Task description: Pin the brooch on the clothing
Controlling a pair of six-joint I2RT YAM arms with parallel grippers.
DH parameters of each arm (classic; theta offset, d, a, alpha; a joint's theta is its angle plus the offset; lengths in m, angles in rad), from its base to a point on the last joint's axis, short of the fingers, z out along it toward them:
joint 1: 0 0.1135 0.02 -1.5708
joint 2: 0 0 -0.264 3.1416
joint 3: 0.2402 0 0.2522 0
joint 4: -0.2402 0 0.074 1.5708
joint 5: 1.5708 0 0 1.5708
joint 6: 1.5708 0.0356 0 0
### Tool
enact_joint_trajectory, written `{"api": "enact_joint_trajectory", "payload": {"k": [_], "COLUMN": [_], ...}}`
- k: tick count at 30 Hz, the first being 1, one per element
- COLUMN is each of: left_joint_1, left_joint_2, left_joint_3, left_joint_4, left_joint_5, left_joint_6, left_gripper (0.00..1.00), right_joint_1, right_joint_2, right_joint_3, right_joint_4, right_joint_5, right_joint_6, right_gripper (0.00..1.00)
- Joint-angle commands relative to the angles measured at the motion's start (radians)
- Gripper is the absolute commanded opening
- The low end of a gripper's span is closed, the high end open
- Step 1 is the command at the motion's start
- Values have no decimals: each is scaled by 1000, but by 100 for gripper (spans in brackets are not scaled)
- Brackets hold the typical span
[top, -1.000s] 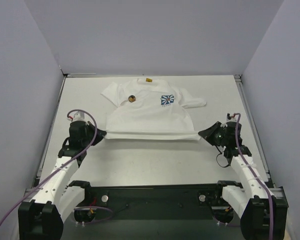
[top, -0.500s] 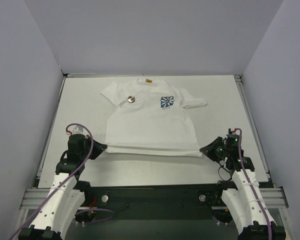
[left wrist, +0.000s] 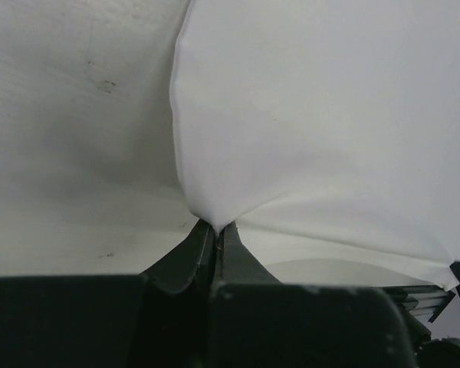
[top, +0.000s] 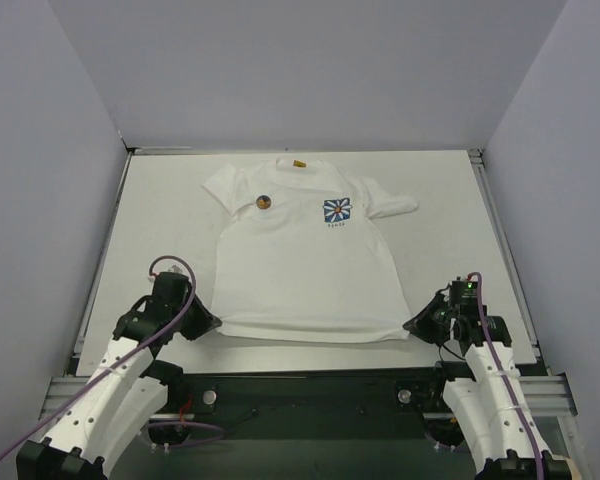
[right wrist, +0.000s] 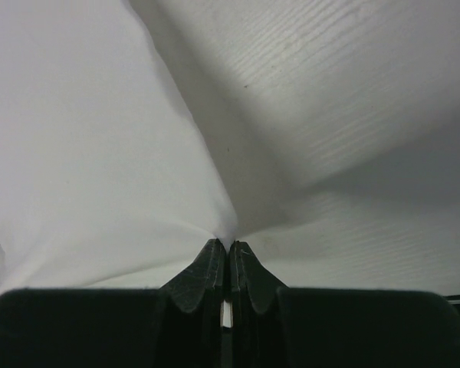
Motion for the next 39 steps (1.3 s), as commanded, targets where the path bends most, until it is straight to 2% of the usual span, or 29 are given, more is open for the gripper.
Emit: {"api": "enact_joint_trajectory", "payload": {"k": [1, 4, 9, 16, 19, 27, 29, 30, 31, 32, 33, 34, 36, 39], "left_joint_1": [-23, -27, -131, -271, -294, -336, -339, -339, -339, -339, -339, -339, -339, -339], "left_joint_2": [1, -16, 1, 62, 73, 73, 72, 72, 73, 79, 81, 82, 84, 81], "left_joint_3": [61, 60, 89, 124, 126, 162, 166, 173, 173, 179, 188, 193, 202, 221], "left_joint_4": [-156, -191, -248, -320, -326, -388, -389, -397, -400, -412, -417, -415, -408, -388], "left_joint_5": [-42, -20, -63, -143, -149, -195, -195, -196, -201, -209, -215, -223, -224, -227], "left_joint_6": [-2, 3, -25, -68, -74, -91, -88, -86, -82, -79, -82, -79, -76, -65], "left_gripper": [0, 0, 0, 0, 0, 3, 15, 25, 45, 54, 69, 94, 96, 97], "right_joint_1": [5, 11, 25, 173, 233, 295, 304, 306, 306, 306, 306, 306, 306, 307], "right_joint_2": [9, 17, 15, 17, 22, 49, 55, 57, 57, 54, 49, 43, 25, 5], "right_joint_3": [64, 80, 100, 124, 126, 147, 156, 161, 170, 176, 182, 192, 207, 239], "right_joint_4": [-154, -217, -274, -318, -329, -353, -356, -364, -367, -373, -381, -384, -386, -384], "right_joint_5": [33, 38, 41, 107, 133, 165, 167, 165, 165, 165, 165, 161, 154, 167], "right_joint_6": [-13, -24, -25, 34, 62, 67, 64, 53, 47, 42, 34, 31, 30, 22], "right_gripper": [0, 0, 0, 0, 0, 0, 7, 14, 19, 31, 48, 57, 74, 88]}}
